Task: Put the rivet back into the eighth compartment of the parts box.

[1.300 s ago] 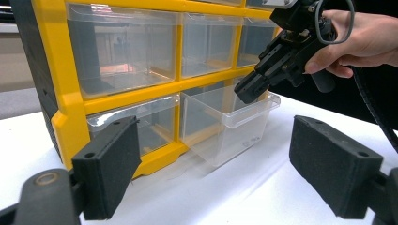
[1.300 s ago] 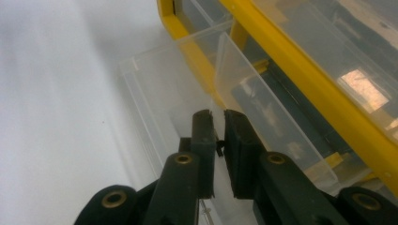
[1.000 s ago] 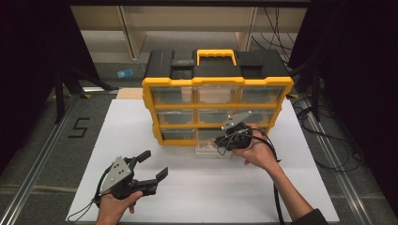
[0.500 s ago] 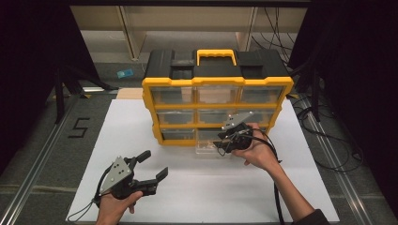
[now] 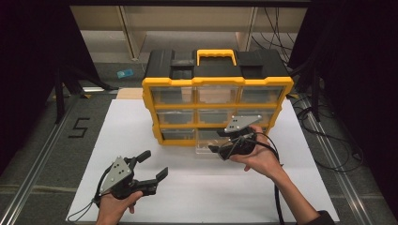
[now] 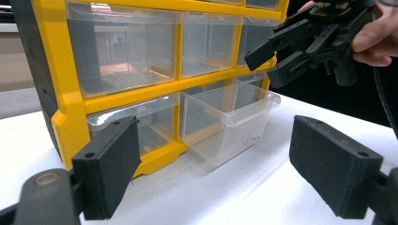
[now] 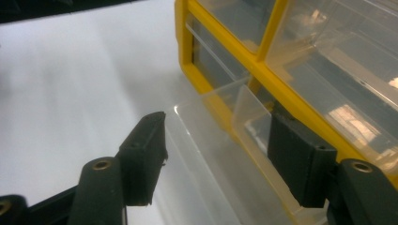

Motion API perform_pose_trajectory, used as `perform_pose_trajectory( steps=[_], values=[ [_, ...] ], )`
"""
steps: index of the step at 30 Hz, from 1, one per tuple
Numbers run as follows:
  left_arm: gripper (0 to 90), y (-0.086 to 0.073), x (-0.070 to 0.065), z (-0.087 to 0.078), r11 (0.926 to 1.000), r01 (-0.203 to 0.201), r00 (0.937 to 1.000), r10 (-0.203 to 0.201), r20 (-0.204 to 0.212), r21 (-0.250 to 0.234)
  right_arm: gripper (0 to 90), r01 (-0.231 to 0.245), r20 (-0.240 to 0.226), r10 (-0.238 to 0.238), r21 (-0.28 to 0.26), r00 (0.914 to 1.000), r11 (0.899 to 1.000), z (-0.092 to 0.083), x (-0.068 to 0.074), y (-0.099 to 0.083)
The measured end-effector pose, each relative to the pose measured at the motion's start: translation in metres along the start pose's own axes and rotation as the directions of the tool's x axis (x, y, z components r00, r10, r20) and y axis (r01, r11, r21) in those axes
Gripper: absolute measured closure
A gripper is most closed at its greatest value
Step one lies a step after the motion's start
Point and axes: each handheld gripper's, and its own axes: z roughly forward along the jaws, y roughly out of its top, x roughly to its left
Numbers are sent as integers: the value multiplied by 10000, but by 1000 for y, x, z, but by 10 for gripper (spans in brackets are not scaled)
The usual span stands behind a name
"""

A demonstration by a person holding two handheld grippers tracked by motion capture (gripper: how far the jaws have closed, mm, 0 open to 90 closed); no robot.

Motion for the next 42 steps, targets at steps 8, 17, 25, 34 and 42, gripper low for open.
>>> perform_pose_trajectory(
  steps=[8,17,25,34,42],
  values=[
    [167,0,1,0,10000,33,10000,-33,14,-16,368,-40,20,41,-376,10000,9993,1,6,-2],
    [167,0,0,0,10000,23,10000,-23,47,-47,341,-249,70,257,-963,9996,9950,-2,13,-6],
    [168,0,1,0,10000,37,10000,-37,41,-43,329,-455,-72,450,-1255,9990,9911,-5,17,-9],
    [168,0,0,0,10000,11,10000,-11,36,10,316,-405,-94,395,-1669,9992,9851,-11,22,-16],
    [167,0,0,0,10000,-5,10000,5,73,18,289,-605,-81,601,-1961,9982,9787,-15,23,-24]
  ],
)
